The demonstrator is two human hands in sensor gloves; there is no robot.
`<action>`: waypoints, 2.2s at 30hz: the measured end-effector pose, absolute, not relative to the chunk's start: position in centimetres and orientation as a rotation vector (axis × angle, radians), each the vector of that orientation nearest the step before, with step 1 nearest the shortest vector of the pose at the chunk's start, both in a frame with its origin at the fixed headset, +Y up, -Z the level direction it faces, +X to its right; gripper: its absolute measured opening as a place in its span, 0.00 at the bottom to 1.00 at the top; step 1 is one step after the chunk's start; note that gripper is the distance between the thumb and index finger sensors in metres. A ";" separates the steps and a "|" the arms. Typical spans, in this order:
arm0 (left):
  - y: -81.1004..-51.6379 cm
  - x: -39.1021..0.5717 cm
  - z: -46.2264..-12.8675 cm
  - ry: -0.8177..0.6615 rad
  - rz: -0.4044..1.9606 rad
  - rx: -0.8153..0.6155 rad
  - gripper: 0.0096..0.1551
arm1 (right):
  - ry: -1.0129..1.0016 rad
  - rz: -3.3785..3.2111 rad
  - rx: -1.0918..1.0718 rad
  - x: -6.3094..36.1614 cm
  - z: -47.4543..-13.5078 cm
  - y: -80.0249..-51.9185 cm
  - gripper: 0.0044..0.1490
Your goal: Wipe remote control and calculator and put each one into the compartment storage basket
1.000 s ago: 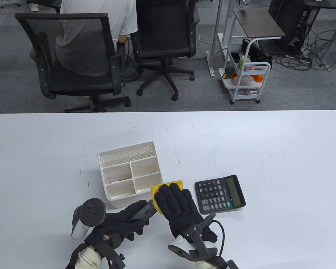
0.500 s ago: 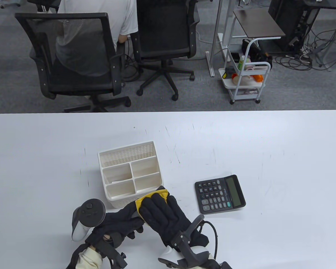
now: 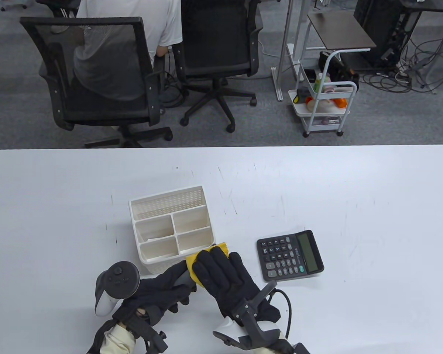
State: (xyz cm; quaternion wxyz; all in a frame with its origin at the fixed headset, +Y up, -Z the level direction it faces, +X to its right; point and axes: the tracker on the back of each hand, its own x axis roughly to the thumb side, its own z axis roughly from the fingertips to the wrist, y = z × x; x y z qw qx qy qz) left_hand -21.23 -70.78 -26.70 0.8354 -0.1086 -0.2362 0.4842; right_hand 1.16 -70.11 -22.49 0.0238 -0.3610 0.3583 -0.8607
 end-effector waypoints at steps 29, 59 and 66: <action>-71.0 -22.2 -26.8 -0.477 1.125 -0.245 0.37 | 1.109 -2.637 -1.261 0.3 -21.5 -70.6 0.35; -64.6 -19.0 -30.5 -0.173 0.119 0.361 0.30 | 1.219 -3.691 -0.691 8.4 -26.0 -69.7 0.33; -65.7 -17.3 -33.1 -0.169 -0.129 0.348 0.31 | 1.168 -3.684 -0.725 8.3 -26.1 -69.8 0.33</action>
